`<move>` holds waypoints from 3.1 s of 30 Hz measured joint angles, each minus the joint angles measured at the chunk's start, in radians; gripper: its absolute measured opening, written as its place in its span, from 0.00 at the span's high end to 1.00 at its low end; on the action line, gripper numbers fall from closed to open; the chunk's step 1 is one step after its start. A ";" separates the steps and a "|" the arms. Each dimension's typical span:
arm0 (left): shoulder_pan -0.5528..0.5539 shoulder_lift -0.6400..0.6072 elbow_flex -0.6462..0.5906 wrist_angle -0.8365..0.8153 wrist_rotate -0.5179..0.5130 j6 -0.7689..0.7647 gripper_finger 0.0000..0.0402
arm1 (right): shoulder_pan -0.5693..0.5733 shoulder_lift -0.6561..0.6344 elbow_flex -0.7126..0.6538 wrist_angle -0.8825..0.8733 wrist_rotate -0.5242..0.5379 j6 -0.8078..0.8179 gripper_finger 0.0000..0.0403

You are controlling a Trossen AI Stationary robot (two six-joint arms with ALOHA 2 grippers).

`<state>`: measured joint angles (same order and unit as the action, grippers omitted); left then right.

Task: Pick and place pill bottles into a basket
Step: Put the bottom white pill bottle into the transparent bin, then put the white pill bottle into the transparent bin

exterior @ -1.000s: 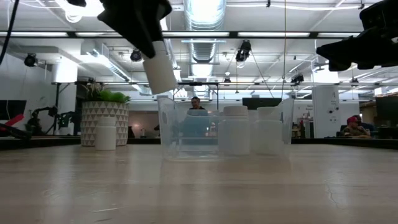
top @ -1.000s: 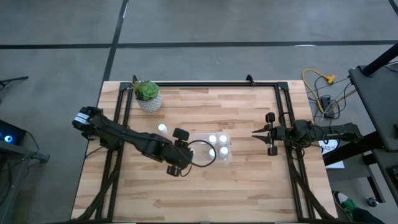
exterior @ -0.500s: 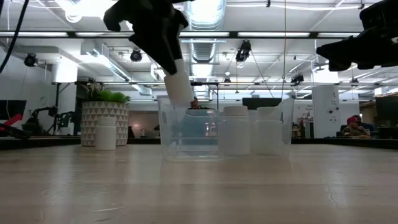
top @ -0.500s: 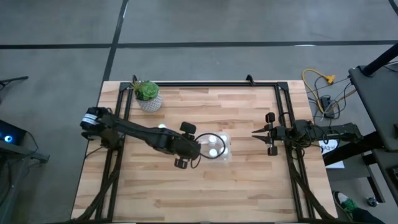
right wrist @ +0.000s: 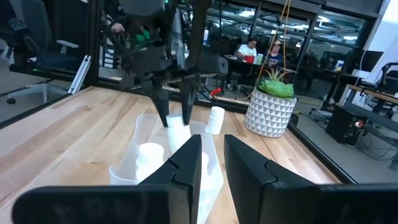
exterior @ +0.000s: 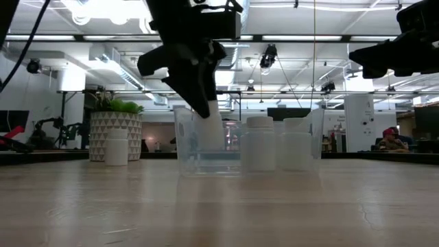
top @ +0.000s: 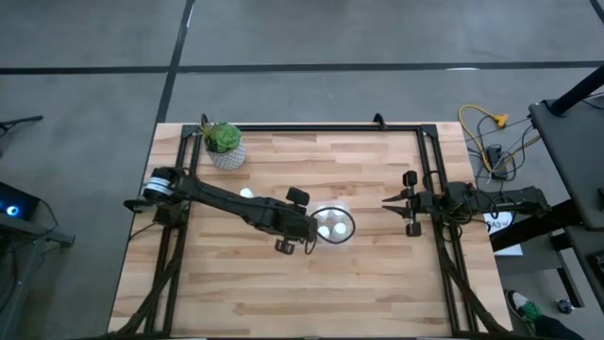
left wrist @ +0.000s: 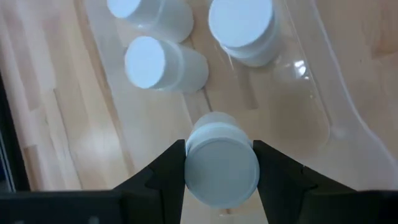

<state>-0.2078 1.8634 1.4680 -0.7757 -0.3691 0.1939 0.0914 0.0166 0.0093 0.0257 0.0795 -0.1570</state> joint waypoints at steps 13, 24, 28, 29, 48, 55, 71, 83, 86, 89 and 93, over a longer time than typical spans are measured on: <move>0.030 0.020 0.003 0.016 0.044 0.002 0.65 | 0.000 -0.001 0.000 0.000 0.000 0.000 0.85; 0.039 0.020 -0.001 0.048 0.050 0.002 0.59 | 0.000 -0.001 0.000 0.000 0.000 0.000 0.85; 0.041 0.020 -0.003 0.054 0.051 0.002 0.60 | 0.000 -0.001 0.000 0.000 0.000 0.000 0.85; 0.043 0.020 -0.003 0.054 0.051 -0.002 0.60 | 0.000 -0.001 0.000 0.000 0.000 0.000 0.85; 0.078 0.020 -0.018 0.044 0.051 -0.137 0.60 | 0.000 -0.001 0.000 0.000 0.001 0.000 0.85; 0.078 0.020 -0.019 0.028 0.051 -0.142 0.60 | 0.000 -0.001 0.000 0.000 0.001 0.000 0.85; 0.078 0.020 -0.019 0.026 0.051 -0.162 0.55 | 0.000 -0.001 0.000 0.000 0.001 0.000 0.85; 0.078 0.020 -0.018 0.027 0.051 -0.161 0.41 | 0.000 -0.001 0.000 0.000 0.001 0.000 0.85; 0.076 0.016 -0.010 0.026 0.051 -0.161 0.41 | 0.000 -0.001 0.000 0.000 0.001 0.000 0.85; 0.070 0.004 0.000 0.028 0.050 -0.161 0.41 | 0.000 -0.001 0.000 0.000 0.001 0.000 0.85; 0.062 -0.005 0.011 0.026 0.051 -0.161 0.41 | 0.000 -0.001 0.000 0.000 0.000 0.000 0.85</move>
<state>-0.1461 1.8580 1.4787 -0.7494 -0.3183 0.0330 0.0914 0.0155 0.0093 0.0261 0.0799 -0.1570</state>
